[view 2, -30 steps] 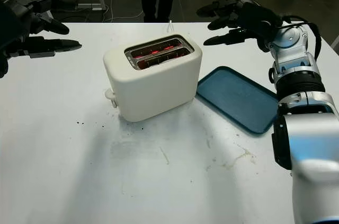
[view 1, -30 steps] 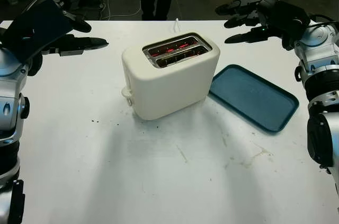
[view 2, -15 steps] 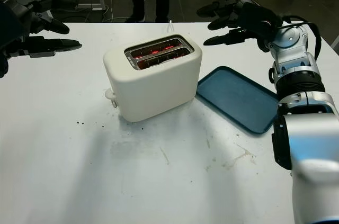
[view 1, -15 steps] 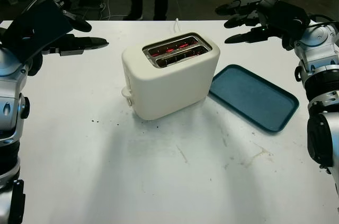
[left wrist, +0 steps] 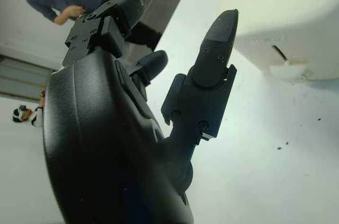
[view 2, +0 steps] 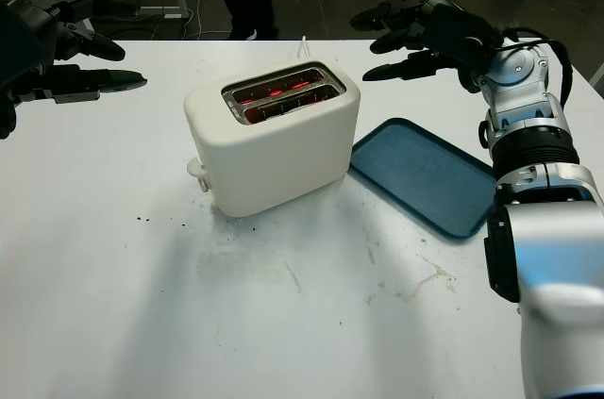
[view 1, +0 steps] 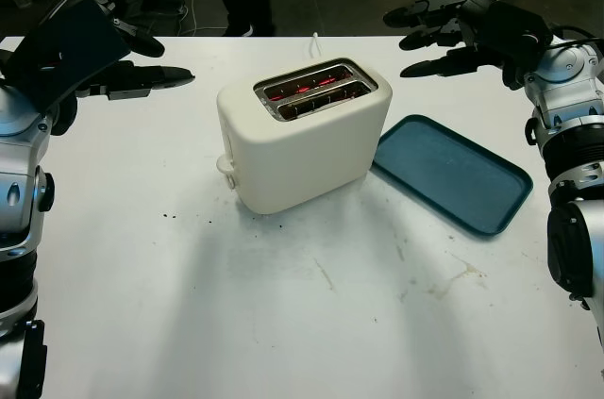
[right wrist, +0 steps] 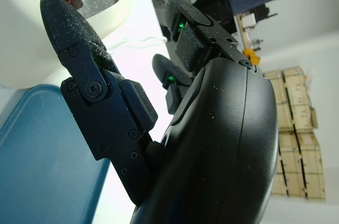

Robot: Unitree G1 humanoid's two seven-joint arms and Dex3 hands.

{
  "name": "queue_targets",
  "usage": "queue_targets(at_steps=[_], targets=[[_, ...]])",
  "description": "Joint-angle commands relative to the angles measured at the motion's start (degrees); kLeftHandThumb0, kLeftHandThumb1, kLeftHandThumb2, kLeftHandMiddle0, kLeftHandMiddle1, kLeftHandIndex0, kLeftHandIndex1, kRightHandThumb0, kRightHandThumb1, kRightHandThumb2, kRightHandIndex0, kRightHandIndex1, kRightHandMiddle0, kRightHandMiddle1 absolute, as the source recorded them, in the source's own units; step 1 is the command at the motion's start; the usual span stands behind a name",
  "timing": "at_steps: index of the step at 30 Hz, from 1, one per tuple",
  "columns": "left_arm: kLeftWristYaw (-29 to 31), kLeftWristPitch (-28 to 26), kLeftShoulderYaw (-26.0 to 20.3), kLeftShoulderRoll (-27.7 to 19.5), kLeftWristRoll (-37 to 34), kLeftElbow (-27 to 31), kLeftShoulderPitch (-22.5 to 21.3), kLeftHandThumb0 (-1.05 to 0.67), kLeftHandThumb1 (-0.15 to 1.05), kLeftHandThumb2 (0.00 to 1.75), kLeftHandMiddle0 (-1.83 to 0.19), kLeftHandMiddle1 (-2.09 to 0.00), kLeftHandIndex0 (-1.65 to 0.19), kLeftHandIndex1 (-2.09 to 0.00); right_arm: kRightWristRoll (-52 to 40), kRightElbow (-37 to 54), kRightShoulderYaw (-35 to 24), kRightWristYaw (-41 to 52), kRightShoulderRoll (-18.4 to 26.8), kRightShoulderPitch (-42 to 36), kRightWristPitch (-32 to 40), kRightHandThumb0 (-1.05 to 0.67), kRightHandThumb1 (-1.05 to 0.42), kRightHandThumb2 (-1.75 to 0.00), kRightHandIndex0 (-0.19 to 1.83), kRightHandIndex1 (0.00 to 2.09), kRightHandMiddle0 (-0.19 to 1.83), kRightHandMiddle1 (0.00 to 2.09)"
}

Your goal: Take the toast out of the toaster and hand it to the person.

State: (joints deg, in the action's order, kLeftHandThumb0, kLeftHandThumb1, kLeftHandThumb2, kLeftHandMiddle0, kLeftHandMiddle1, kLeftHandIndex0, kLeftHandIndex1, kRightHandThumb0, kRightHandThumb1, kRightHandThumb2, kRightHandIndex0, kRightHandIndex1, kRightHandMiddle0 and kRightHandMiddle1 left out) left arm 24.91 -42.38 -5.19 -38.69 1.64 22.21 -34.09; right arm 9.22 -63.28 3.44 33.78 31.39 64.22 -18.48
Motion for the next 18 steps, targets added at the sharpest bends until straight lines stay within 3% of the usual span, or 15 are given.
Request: queue_targets(at_steps=[1,18], targets=[[-0.5,1.1,-0.2,0.0,0.0,-0.1,-0.4,-0.31,0.79,0.00,0.00,-1.31,-0.10,-0.85,-0.4,0.8,-0.3,0.1,0.2,0.5,0.1,-0.78,-0.71,0.00,0.36,0.58,0.61,0.00],[-0.5,0.3,-0.7,0.1,-0.3,0.4,-0.1,-0.32,0.80,0.00,0.00,-1.29,-0.09,-0.85,-0.4,0.9,-0.3,0.0,0.1,0.4,0.0,-0.76,-0.71,0.00,0.37,0.56,0.61,0.00]])
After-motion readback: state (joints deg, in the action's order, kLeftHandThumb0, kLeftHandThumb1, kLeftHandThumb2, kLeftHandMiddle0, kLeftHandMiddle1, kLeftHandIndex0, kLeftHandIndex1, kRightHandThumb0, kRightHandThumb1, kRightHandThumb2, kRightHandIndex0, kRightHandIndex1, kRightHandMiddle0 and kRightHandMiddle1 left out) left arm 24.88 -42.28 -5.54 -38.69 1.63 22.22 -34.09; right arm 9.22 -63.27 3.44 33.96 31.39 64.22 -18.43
